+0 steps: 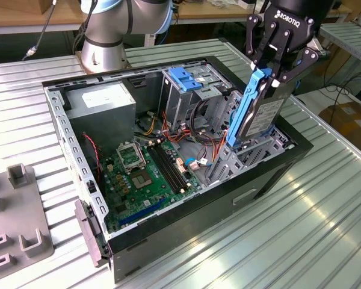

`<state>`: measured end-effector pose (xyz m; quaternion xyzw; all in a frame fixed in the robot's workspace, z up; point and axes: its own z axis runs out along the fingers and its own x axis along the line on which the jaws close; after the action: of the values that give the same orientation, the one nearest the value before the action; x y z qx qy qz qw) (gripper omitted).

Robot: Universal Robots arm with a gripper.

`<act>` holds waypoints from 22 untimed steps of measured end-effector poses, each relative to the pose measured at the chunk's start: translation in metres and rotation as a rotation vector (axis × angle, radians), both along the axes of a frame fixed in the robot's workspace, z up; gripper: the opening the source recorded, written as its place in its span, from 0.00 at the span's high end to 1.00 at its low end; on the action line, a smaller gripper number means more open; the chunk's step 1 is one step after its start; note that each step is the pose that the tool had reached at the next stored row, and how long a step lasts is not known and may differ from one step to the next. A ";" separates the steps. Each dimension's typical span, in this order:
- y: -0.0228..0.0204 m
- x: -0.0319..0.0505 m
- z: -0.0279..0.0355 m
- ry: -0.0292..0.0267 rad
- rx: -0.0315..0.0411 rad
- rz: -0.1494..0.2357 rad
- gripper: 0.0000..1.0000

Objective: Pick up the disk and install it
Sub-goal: 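Insert the disk into the insertion slot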

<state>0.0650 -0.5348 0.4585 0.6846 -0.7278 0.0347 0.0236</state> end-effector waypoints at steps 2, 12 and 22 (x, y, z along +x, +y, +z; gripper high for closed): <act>-0.0005 0.0000 -0.0006 0.0000 0.0003 0.000 0.63; -0.0065 0.0004 -0.0040 0.0000 0.0084 0.000 0.63; -0.0142 0.0008 -0.0061 0.0000 0.0304 0.000 0.63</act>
<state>0.0658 -0.5490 0.4525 0.6848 -0.7282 0.0236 0.0132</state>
